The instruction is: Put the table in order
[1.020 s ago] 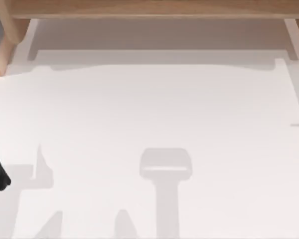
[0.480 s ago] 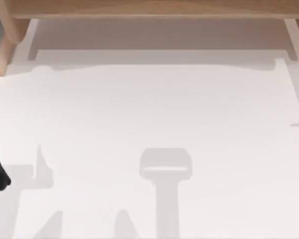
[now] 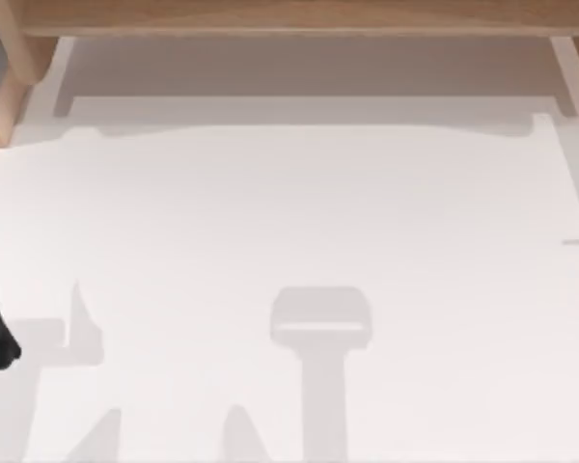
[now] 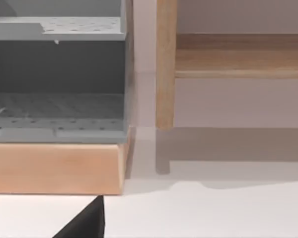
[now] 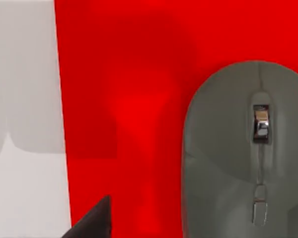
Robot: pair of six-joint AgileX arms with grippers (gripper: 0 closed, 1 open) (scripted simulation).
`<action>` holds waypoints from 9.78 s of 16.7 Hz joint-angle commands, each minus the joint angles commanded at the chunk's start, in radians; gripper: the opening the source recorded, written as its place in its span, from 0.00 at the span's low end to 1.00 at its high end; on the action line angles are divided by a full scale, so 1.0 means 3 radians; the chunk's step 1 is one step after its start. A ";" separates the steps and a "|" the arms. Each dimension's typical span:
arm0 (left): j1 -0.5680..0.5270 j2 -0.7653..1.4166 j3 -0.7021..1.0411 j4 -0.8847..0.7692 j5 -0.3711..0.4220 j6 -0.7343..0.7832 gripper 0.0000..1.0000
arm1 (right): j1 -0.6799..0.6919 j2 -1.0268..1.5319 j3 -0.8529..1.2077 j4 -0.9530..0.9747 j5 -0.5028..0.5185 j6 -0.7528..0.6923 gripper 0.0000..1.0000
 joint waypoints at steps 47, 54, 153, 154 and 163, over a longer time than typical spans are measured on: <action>0.0000 0.0000 0.0000 0.0000 0.0000 0.0000 1.00 | -0.0167 0.1261 -0.1423 0.7690 -0.2061 -0.3022 1.00; 0.0000 0.0000 0.0000 0.0000 0.0000 0.0000 1.00 | -0.0081 0.1301 -0.1313 0.7617 -0.1973 -0.3023 0.92; 0.0000 0.0000 0.0000 0.0000 0.0000 0.0000 1.00 | 0.1124 0.0625 0.0571 0.4970 -0.0714 -0.1490 1.00; 0.0000 0.0000 0.0000 0.0000 0.0000 0.0000 1.00 | 0.1179 0.0284 0.0531 0.4834 -0.0656 -0.1306 1.00; 0.0000 0.0000 0.0000 0.0000 0.0000 0.0000 1.00 | 0.1597 -0.3183 -0.0781 0.3446 -0.0199 0.0323 1.00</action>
